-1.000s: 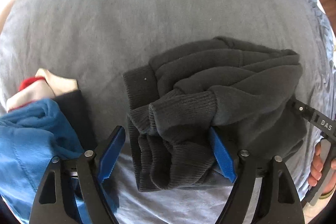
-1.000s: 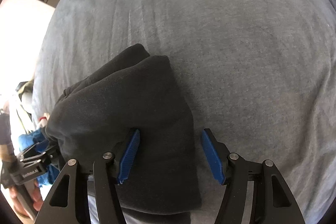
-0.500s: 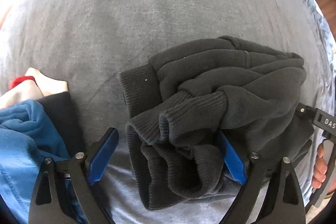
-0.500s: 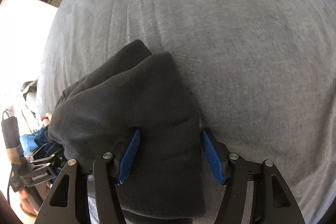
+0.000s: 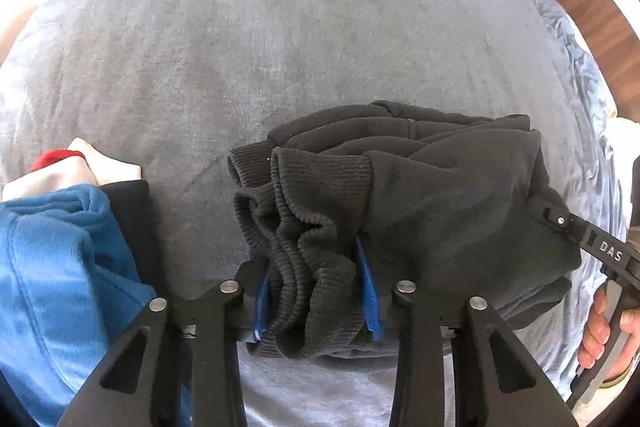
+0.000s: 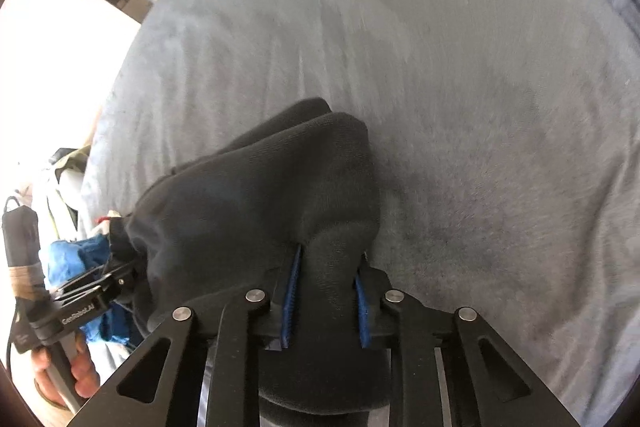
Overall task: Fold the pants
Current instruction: 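Close the left tool on the cuff end while the right tool grips the bundle's other end, then lift the folded black sweatpants with both tools and carry them toward the garment stack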
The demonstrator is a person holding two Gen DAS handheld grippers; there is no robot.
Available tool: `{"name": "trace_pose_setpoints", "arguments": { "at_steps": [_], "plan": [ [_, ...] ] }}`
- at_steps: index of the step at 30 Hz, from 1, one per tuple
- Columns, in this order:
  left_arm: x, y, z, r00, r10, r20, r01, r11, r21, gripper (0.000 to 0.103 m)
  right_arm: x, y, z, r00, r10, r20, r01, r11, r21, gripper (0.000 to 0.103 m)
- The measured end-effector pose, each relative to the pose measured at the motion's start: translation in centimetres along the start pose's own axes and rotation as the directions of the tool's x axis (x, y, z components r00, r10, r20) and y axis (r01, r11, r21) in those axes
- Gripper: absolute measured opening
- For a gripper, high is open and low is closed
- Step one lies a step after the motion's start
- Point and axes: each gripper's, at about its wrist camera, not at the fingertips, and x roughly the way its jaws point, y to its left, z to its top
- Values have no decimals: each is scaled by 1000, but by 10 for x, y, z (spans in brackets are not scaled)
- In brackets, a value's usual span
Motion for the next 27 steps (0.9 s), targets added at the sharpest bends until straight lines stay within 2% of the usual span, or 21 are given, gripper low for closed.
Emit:
{"name": "trace_pose_setpoints", "arguments": {
  "at_steps": [11, 14, 18, 22, 27],
  "plan": [
    [-55, 2, -25, 994, -58, 93, 55, 998, 34, 23, -70, 16, -24, 994, 3, 110, 3, 999, -52, 23],
    [-61, 4, -28, 991, -76, 111, 72, 997, 38, 22, -87, 17, -30, 991, 40, 124, -35, 999, -42, 23],
    [-58, -12, -24, 986, -101, 135, 97, 995, 40, 22, -104, 33, -33, 985, 8, 174, 6, 997, -82, 23],
    [-73, -17, -33, 980, -138, 144, 134, 990, 37, 21, -118, 40, -32, 981, 4, 193, 14, 996, -92, 23],
    [-112, -23, -44, 968, -134, 212, 122, 990, 69, 21, -148, 58, -35, 973, 10, 229, 22, 991, -134, 23]
  ]
}}
